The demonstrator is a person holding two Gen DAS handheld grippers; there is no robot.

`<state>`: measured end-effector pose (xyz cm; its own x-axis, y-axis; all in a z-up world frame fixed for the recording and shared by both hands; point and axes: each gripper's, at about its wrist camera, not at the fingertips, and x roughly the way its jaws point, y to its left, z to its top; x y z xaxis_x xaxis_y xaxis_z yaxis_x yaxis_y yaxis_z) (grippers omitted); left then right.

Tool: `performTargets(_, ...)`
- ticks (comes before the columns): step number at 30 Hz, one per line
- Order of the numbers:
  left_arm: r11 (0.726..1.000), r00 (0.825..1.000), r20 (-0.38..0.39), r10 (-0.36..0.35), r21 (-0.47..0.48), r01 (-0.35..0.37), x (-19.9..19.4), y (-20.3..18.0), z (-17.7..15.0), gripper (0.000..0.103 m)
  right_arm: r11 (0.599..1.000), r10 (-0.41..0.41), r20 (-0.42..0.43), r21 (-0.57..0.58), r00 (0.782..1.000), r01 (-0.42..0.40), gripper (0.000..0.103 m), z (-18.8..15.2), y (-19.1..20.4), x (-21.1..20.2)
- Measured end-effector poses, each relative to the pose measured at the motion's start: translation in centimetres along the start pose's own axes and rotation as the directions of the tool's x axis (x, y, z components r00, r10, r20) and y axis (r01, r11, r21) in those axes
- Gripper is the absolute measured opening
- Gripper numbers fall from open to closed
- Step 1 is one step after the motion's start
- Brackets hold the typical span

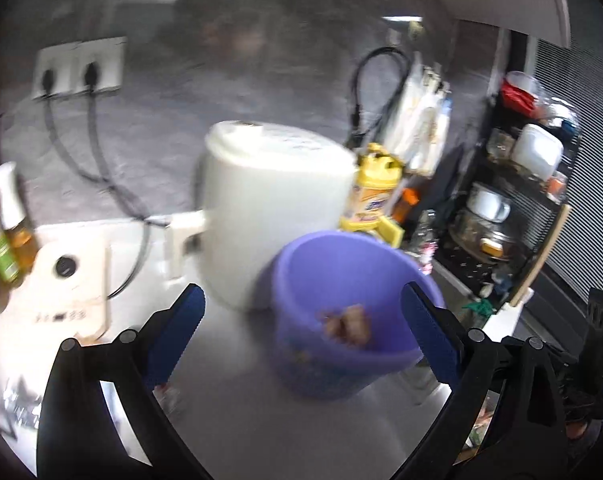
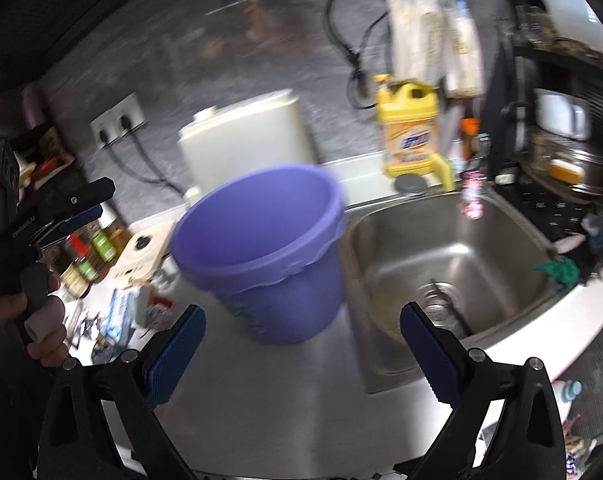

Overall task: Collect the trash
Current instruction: 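Return both tools to the pile and grasp the silver snack wrapper with the left tool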

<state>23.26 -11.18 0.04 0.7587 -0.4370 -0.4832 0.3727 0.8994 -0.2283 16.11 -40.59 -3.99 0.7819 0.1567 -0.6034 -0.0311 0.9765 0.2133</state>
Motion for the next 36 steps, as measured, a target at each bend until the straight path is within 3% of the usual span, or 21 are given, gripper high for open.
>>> performTargets(8, 0.978, 0.982, -0.016, 0.186, -0.096, -0.187, -5.2, 5.6, -3.4, 0.097, 0.977, 0.166, -0.07, -0.126, 0.984, -0.174, 0.095, -1.3, 6.0, 3.1)
performTargets(15, 0.919, 0.94, -0.026, 0.341, -0.199, -0.339, -10.5, 10.0, -6.1, 0.097, 0.93, 0.285, -0.139, -0.2, 0.948, -0.309, 0.095, -1.9, 10.9, 5.2)
performTargets(19, 0.884, 0.918, -0.049, 0.394, -0.252, -0.393, -12.1, 11.9, -8.0, 0.097, 0.9, 0.328, -0.175, -0.241, 0.928, -0.363, 0.095, -2.3, 13.2, 6.2)
performTargets(24, 0.851, 0.902, -0.118, 0.416, -0.3, -0.432, -11.8, 14.3, -10.9, 0.097, 0.873, 0.355, -0.227, -0.266, 0.907, -0.409, 0.091, -2.8, 15.0, 7.6)
performTargets(27, 0.843, 0.905, -0.146, 0.399, -0.331, -0.425, -11.1, 15.1, -12.3, 0.097, 0.864, 0.353, -0.252, -0.28, 0.901, -0.418, 0.089, -3.0, 15.7, 8.6)
performTargets(36, 0.853, 0.906, -0.232, 0.355, -0.315, -0.415, -5.1, 16.4, -15.5, 0.097, 0.846, 0.334, -0.323, -0.311, 0.886, -0.432, 0.067, -3.3, 17.2, 11.9)
